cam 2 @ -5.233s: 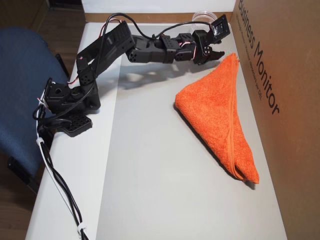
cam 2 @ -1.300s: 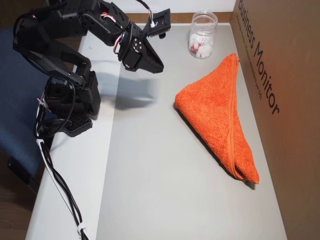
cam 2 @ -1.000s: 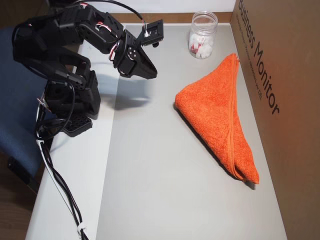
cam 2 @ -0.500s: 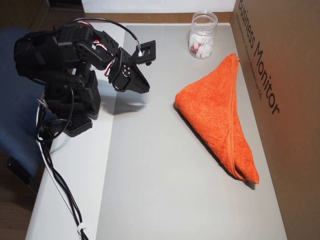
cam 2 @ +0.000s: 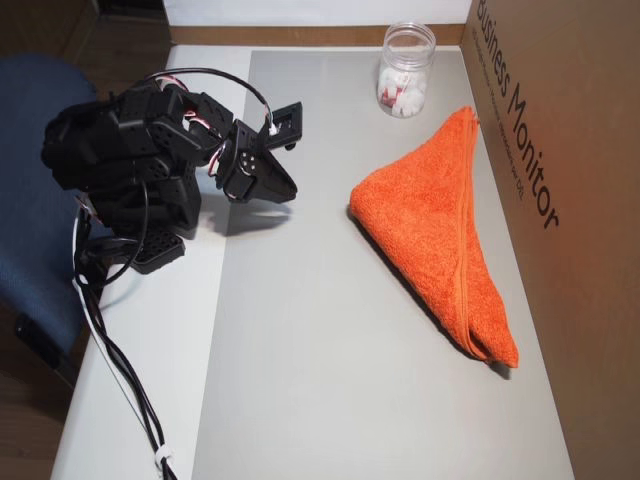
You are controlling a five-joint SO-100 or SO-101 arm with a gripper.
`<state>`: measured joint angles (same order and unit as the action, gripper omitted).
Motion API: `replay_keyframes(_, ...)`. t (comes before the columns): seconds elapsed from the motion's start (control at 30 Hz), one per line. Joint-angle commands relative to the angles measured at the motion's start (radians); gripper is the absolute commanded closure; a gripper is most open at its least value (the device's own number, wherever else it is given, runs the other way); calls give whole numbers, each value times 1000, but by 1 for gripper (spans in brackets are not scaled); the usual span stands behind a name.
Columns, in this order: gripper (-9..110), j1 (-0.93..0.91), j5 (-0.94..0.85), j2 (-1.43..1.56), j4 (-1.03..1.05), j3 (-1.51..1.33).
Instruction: Fold the blanket.
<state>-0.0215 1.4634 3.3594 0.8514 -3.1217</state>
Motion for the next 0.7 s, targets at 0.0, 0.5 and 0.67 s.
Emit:
replay_keyframes(0.0,102,5,-5,5,3,-14)
replay_keyframes(0.5,102,5,14,17,353,-15)
replay_keyframes(0.67,102,5,14,17,437,-15)
